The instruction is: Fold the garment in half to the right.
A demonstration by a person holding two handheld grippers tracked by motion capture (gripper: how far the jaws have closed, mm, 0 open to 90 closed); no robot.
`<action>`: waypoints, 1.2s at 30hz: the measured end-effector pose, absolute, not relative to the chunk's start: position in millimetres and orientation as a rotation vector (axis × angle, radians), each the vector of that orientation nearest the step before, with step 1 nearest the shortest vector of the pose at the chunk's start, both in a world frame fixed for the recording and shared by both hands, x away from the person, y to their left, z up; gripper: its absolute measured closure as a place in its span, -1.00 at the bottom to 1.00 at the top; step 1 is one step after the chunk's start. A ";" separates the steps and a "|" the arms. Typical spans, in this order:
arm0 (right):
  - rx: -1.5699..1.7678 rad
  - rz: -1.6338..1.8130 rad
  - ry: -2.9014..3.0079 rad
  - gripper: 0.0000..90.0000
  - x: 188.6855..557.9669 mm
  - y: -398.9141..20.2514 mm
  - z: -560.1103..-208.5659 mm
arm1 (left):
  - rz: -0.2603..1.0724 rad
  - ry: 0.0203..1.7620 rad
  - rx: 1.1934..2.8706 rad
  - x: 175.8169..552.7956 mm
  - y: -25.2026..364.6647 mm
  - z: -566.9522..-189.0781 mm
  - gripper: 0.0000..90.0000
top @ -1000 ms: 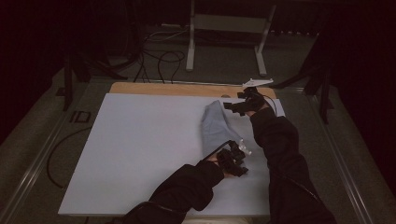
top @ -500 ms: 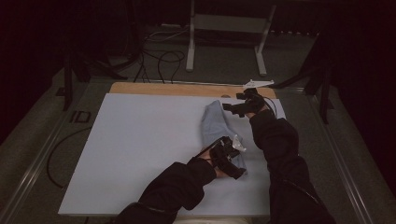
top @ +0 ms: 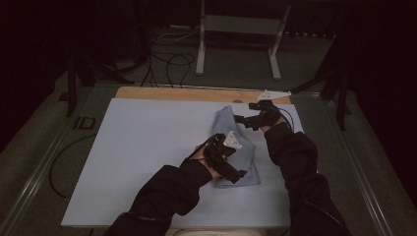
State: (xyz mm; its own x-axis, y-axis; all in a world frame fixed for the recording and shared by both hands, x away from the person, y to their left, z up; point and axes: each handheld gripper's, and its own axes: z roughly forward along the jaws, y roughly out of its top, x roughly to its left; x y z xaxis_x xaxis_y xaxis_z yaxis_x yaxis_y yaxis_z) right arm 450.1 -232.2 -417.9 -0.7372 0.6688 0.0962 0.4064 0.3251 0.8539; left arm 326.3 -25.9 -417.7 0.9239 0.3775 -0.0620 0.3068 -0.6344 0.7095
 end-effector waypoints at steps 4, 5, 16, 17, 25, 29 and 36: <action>0.938 1.371 2.335 -0.78 437.7 -227.9 -420.9 | 0.098 0.475 2.265 332.5 -6.4 -416.1 -1.00; 0.941 1.377 2.334 -0.78 433.9 -226.4 -421.7 | 0.103 0.463 2.268 333.3 -2.0 -416.0 -1.00; 0.863 1.409 2.371 -0.78 397.2 -220.8 -429.4 | 0.145 0.466 2.244 337.4 43.2 -409.0 -1.00; 0.853 1.402 2.376 -0.78 394.1 -220.1 -429.3 | 0.148 0.469 2.243 337.9 47.0 -408.5 -1.00; 0.812 1.407 2.381 -0.78 375.4 -220.6 -429.0 | 0.180 0.455 2.215 337.7 74.7 -404.2 -1.00; 0.799 1.433 2.375 -0.78 368.7 -222.1 -428.0 | 0.204 0.441 2.217 336.2 86.4 -402.0 -1.00; 0.783 1.449 2.361 -0.78 359.6 -228.4 -426.5 | 0.223 0.458 2.223 333.5 107.7 -400.3 -1.00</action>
